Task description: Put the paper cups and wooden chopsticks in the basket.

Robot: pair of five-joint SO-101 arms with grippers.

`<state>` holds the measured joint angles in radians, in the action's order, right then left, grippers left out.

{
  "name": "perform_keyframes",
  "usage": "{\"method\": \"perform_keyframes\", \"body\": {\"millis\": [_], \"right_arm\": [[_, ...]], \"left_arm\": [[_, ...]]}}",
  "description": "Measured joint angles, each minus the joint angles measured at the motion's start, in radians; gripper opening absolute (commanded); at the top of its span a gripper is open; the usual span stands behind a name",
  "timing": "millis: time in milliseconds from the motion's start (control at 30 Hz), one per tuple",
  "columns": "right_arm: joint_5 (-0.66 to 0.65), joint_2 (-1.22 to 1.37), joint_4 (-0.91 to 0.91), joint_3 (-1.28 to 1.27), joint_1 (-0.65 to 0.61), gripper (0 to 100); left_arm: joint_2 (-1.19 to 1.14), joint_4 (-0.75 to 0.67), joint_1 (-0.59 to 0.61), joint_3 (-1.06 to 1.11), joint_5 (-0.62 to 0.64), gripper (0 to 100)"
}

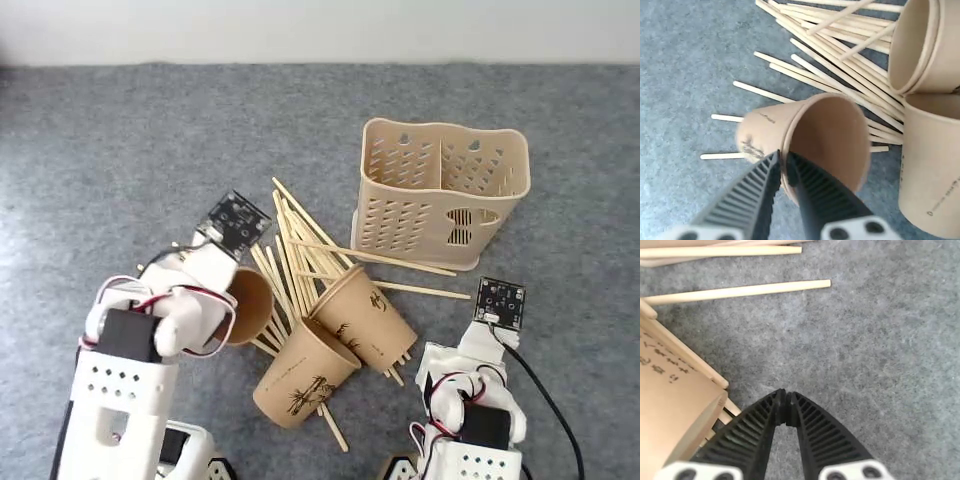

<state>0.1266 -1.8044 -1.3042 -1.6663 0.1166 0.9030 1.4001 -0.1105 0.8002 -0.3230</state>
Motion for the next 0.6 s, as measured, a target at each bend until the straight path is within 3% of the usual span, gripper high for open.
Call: {"method": "perform_keyframes", "body": {"millis": [600], "right_arm": [[0.000,0.000,0.000,0.000,0.000,0.9]], "left_arm": [[0.000,0.089,0.112,-0.075,0.051,2]]}}
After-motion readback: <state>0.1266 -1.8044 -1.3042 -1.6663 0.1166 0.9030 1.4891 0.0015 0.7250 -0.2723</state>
